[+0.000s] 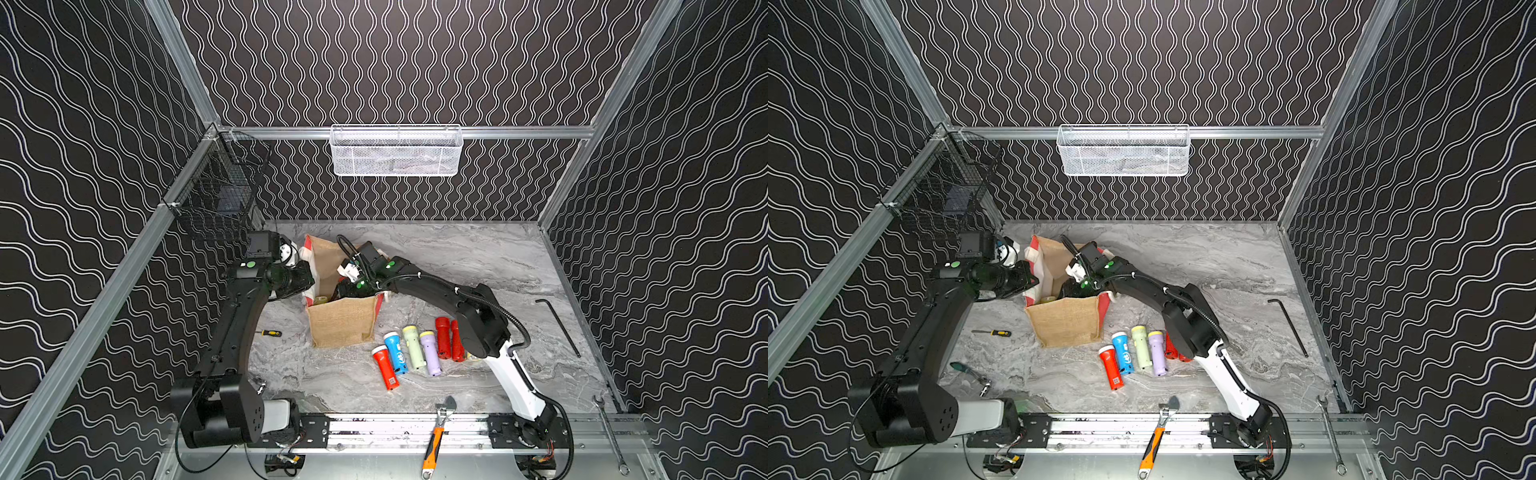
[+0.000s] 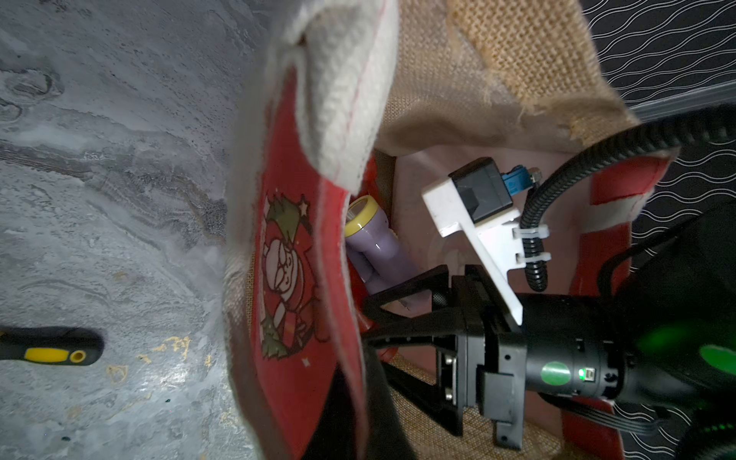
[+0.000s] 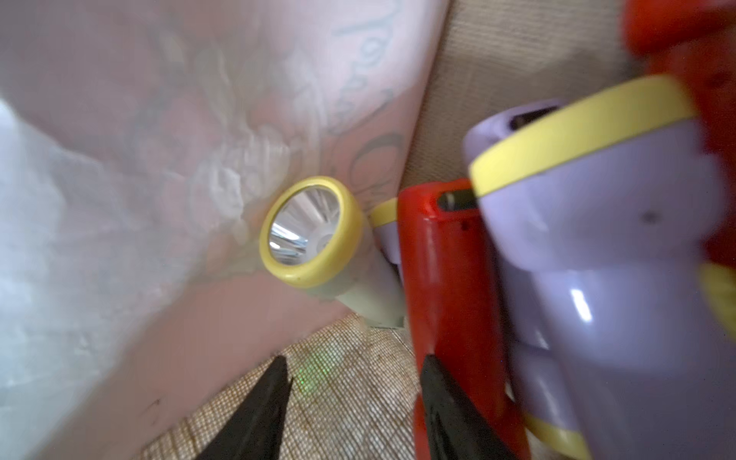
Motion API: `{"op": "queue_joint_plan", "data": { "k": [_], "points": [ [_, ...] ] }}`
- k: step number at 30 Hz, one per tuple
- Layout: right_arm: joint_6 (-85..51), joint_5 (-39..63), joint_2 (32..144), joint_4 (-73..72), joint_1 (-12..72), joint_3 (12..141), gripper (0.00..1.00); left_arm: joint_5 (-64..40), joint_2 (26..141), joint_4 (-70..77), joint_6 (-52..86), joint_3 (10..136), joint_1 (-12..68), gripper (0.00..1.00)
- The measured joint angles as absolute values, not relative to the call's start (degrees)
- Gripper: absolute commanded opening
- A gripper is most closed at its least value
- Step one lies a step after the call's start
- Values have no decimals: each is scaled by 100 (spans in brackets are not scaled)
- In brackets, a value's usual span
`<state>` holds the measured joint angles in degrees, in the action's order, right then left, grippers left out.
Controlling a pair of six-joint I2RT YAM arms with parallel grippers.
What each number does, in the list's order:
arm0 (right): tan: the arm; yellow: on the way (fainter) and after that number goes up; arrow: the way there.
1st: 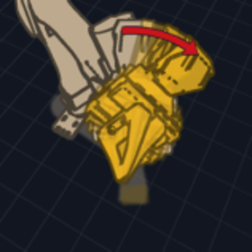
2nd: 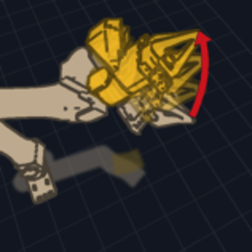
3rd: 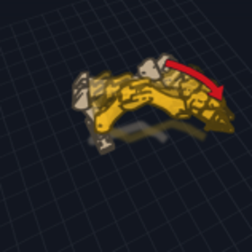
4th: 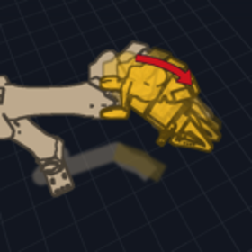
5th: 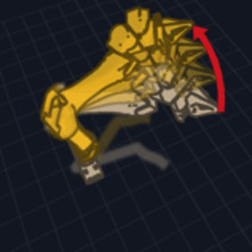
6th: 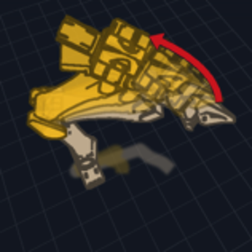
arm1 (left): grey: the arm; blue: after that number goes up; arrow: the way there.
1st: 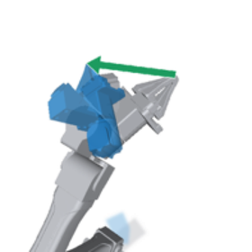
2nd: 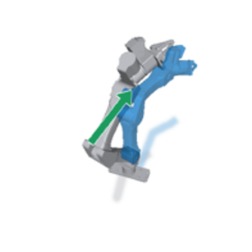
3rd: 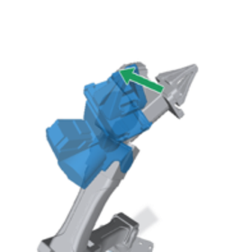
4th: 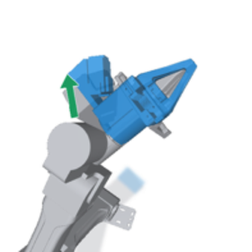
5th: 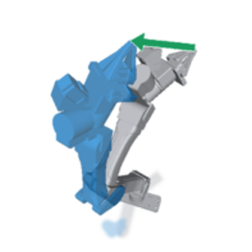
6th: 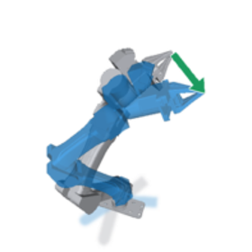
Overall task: Put the flashlights into the tote bags
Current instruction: Place the flashlight in the canvas bag, then pick up the flashlight from the center of the board.
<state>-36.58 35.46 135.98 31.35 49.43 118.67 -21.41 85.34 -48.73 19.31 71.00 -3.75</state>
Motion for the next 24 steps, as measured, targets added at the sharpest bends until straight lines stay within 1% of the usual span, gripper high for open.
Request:
{"op": "queue_joint_plan", "data": {
  "k": [6,17,21,24],
  "points": [
    [-3605,3500,13382,3330,4860,11974,55,-2141,8530,-4873,1931,7100,-375,3],
    [-3035,3312,12503,3662,4786,12304,55,-2137,8508,-4875,1929,7100,-375,3],
    [-2663,2930,11987,3826,4783,12265,55,-2121,8495,-4875,1929,7100,-375,3],
    [-2401,2539,11386,3876,4762,11922,56,-2123,8490,-4875,1929,7100,-379,3]
  ]
}}
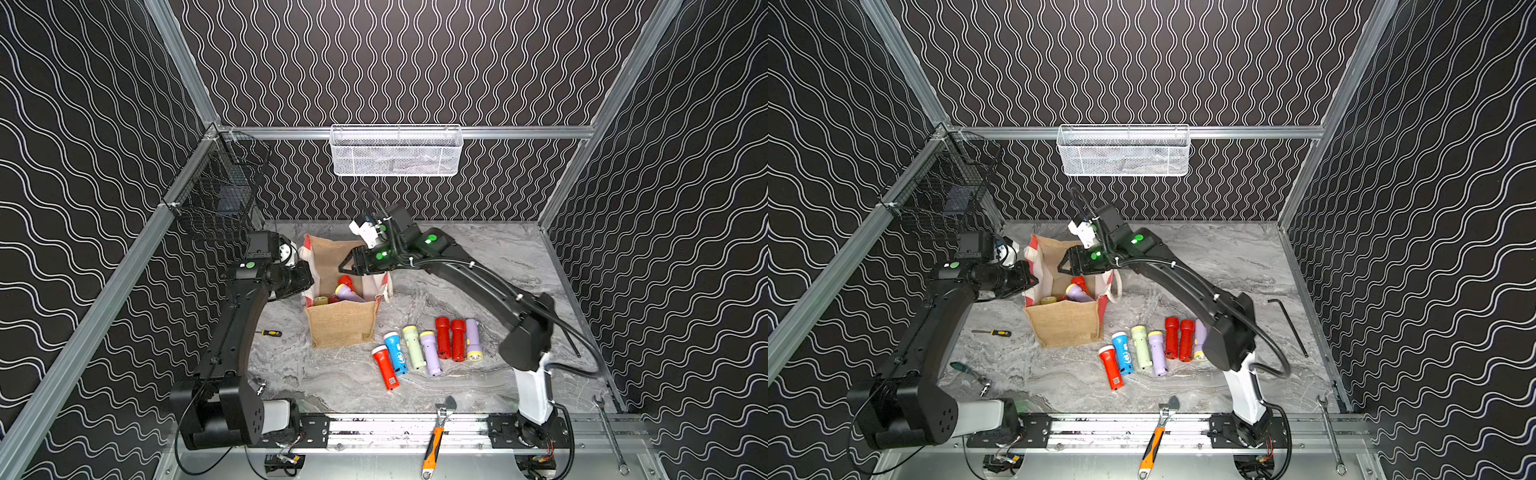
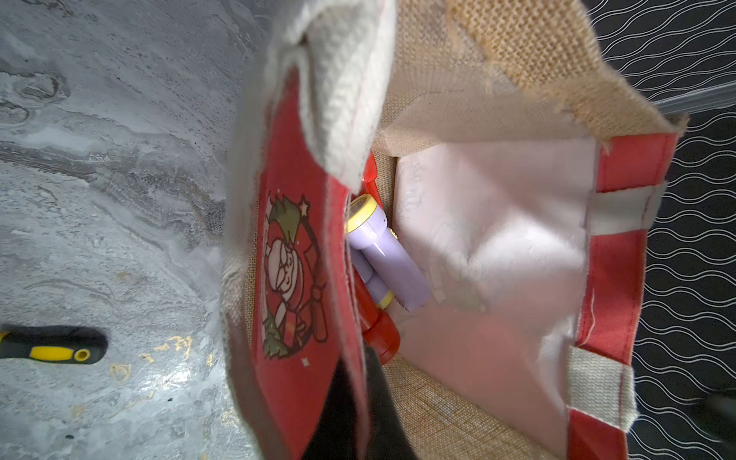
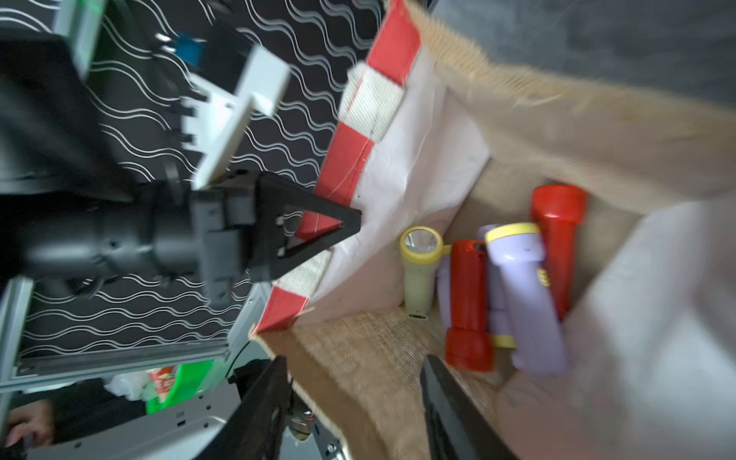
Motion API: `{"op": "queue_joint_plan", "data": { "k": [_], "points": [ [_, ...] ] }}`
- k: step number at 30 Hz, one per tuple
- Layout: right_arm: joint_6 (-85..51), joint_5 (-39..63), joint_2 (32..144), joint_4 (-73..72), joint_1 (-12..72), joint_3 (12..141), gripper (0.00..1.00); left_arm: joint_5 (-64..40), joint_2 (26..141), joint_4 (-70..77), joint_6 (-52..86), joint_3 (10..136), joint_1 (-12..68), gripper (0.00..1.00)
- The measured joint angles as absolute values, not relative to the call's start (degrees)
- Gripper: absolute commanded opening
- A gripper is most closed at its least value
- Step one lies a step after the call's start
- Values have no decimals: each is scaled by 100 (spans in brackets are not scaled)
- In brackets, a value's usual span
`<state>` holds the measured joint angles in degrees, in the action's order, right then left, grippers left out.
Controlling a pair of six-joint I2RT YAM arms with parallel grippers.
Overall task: Put the flashlights into the tote bags
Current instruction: Pick up the flashlight from the center of the board.
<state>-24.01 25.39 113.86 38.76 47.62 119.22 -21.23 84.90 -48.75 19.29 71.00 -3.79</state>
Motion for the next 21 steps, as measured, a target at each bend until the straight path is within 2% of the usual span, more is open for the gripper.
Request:
{"op": "queue_joint_plan", "data": {
  "k": [11,21],
  "points": [
    [-2169,858,8934,3924,4034,9629,58,-2119,8490,-4875,1929,7100,-379,3],
    [-2392,-198,7900,4766,3706,8582,59,-2117,8479,-4877,1929,7100,-379,3]
  ]
}}
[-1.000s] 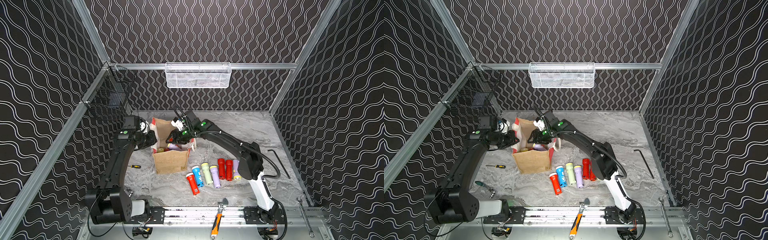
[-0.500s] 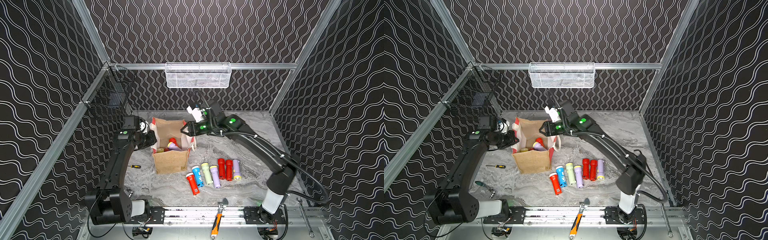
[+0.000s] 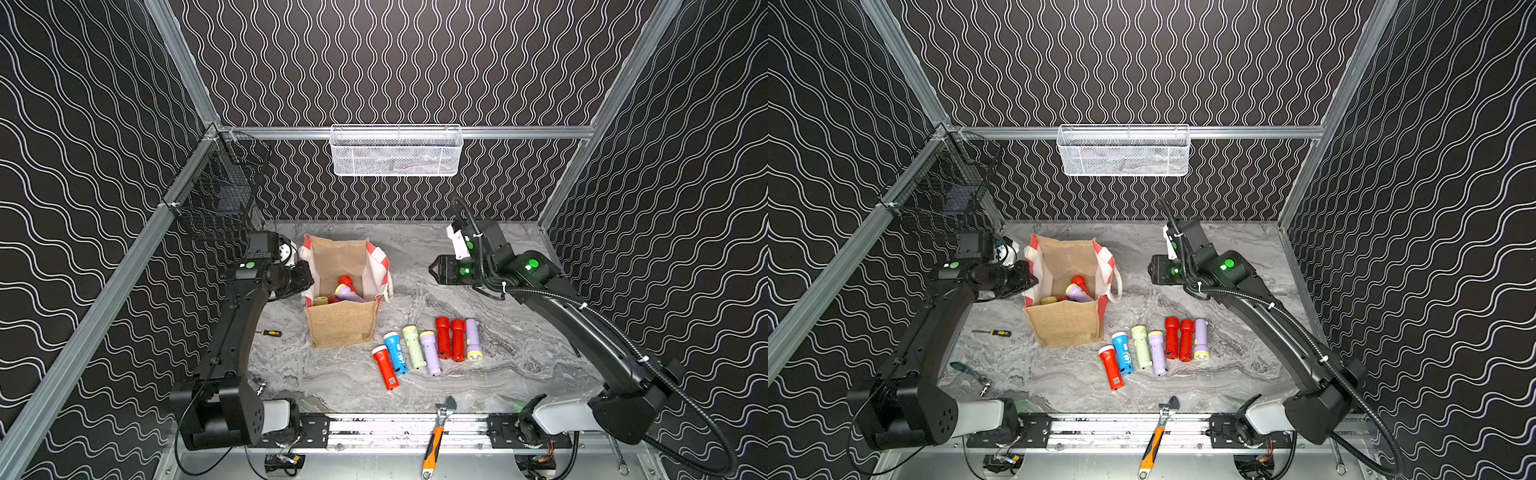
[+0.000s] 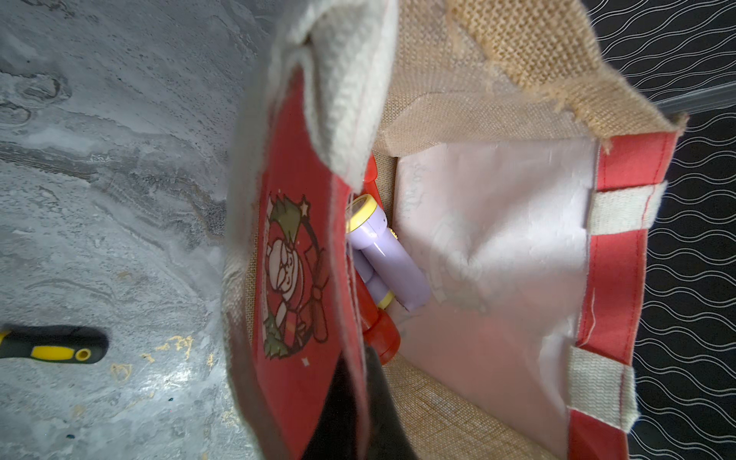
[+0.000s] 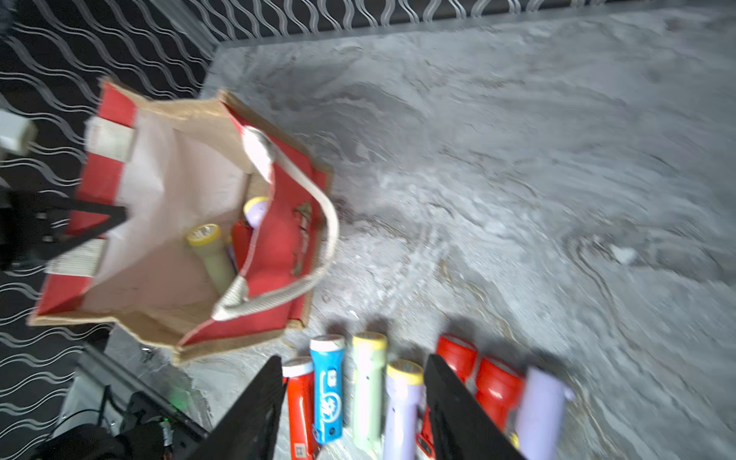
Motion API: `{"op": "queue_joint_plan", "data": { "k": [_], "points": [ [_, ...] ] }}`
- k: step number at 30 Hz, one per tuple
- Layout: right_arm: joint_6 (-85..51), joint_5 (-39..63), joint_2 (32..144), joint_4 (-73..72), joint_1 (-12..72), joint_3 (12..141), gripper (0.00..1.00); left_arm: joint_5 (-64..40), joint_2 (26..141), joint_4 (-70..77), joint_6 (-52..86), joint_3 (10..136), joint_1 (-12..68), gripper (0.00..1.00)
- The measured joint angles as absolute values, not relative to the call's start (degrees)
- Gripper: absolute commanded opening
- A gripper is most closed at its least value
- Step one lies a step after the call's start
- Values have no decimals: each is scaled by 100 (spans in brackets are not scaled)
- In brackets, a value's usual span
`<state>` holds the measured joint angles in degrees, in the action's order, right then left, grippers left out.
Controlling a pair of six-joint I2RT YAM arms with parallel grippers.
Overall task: Put the flashlights into the tote bags
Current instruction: Pick up the flashlight from the center of the board.
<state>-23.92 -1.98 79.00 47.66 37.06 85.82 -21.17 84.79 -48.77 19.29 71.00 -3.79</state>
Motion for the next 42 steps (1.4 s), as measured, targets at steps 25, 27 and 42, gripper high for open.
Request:
{"op": "queue_joint_plan", "data": {
  "k": [25,27,42],
  "points": [
    [-4084,-1175,6847,5537,3599,5439,61,-2014,8475,-4906,1927,7111,-379,3],
    [-4091,-1199,6831,5511,3444,5242,60,-2012,8477,-4906,1927,7111,-379,3],
    [-3229,-558,7332,4591,2620,4851,58,-1970,8482,-4884,1918,7048,-381,3]
  ]
}}
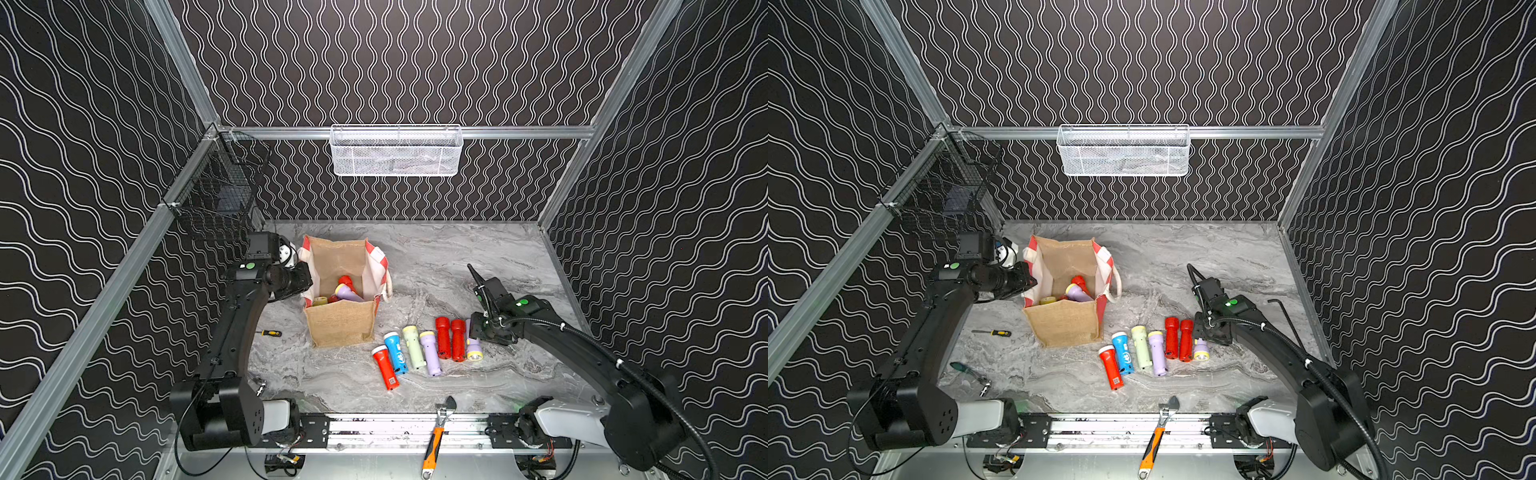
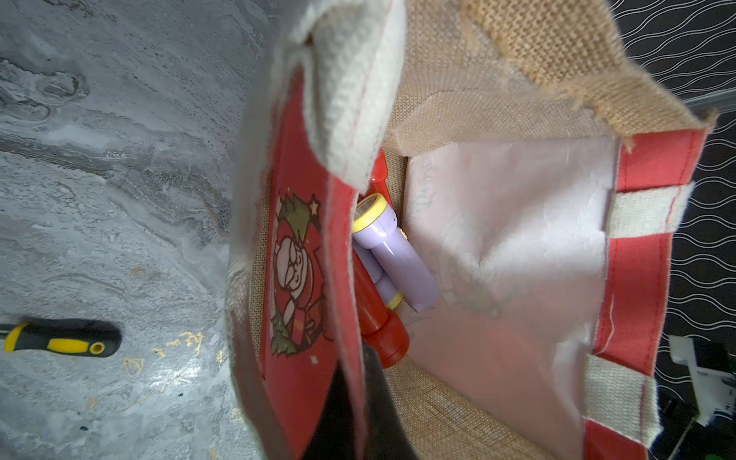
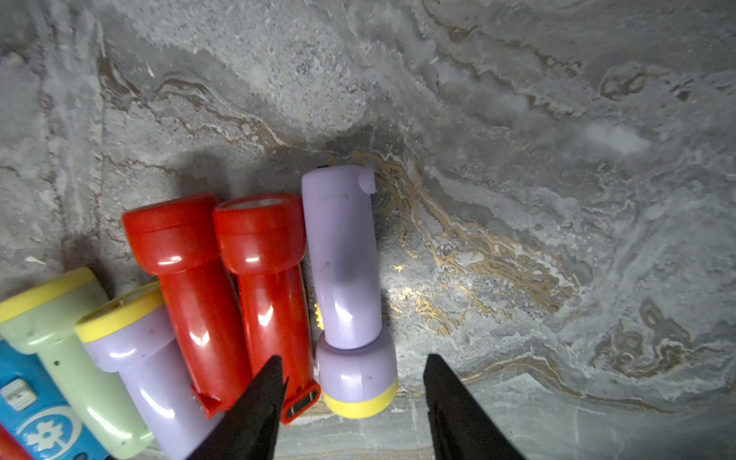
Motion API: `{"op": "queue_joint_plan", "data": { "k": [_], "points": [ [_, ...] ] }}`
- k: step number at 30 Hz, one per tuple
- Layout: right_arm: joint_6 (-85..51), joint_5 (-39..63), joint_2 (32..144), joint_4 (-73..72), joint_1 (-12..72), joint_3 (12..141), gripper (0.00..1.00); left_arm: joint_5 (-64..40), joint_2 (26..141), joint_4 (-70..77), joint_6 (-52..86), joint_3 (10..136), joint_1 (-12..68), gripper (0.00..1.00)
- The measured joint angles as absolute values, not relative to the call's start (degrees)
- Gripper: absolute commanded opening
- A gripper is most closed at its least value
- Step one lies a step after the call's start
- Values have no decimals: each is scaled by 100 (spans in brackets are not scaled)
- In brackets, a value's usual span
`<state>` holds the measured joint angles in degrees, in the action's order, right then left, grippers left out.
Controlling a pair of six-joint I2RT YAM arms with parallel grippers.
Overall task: Put the flashlights into the tote bags
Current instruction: Pick up the flashlight from the center of the board.
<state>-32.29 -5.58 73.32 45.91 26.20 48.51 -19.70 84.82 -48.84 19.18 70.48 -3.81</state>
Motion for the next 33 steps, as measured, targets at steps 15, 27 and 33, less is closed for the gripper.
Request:
{"op": "queue_joint_plan", "data": {
  "k": [15,27,33],
  "points": [
    [-2840,-325,7738,3983,2167,4685,57,-1841,8534,-4880,1920,7048,-379,3],
    [-2687,-82,7819,3601,2084,4477,57,-1822,8554,-4880,1920,7048,-381,3],
    [-2637,-67,8040,3522,2058,4410,57,-1822,8554,-4880,1920,7048,-381,3]
  ]
}}
